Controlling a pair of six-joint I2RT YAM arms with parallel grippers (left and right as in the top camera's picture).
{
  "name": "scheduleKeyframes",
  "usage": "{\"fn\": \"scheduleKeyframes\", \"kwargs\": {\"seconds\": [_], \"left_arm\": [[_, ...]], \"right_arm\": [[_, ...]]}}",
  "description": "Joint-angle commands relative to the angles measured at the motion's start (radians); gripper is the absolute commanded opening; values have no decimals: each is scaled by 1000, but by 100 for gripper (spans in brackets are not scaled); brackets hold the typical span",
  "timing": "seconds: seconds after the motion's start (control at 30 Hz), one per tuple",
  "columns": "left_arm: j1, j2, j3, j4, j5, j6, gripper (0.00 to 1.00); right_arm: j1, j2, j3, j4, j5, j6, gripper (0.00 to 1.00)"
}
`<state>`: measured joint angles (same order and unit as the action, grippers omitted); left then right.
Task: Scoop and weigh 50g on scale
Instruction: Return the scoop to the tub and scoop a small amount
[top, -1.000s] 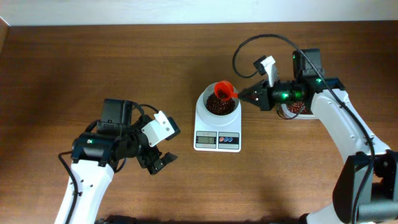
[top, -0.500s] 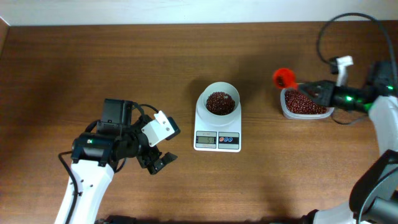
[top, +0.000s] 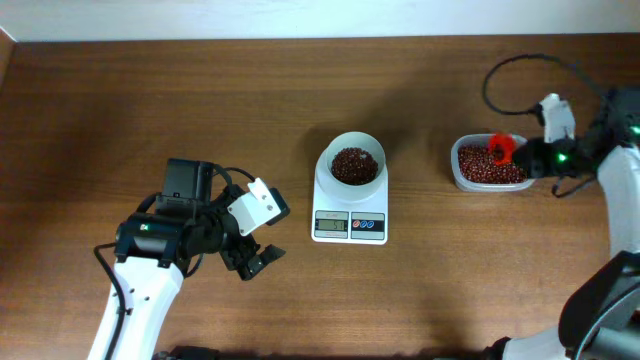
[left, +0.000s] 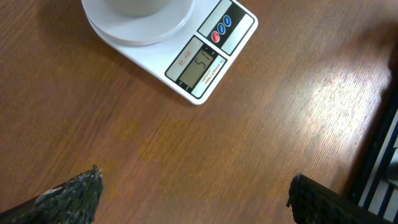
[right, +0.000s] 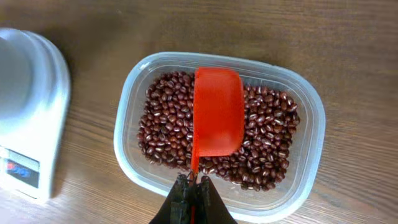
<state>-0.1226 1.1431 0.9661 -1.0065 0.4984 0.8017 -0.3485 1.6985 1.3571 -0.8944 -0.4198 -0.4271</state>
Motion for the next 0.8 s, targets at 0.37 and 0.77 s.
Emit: {"fn": "scheduleKeyframes", "kwargs": {"seconds": [0.37, 0.77], "left_arm": [[5, 0, -4, -1, 17, 16, 99], [5, 0, -4, -1, 18, 16, 99]], "right_arm": [[274, -79, 131, -60, 507, -10, 4], [443, -37, 117, 6, -335, -98, 4]]}}
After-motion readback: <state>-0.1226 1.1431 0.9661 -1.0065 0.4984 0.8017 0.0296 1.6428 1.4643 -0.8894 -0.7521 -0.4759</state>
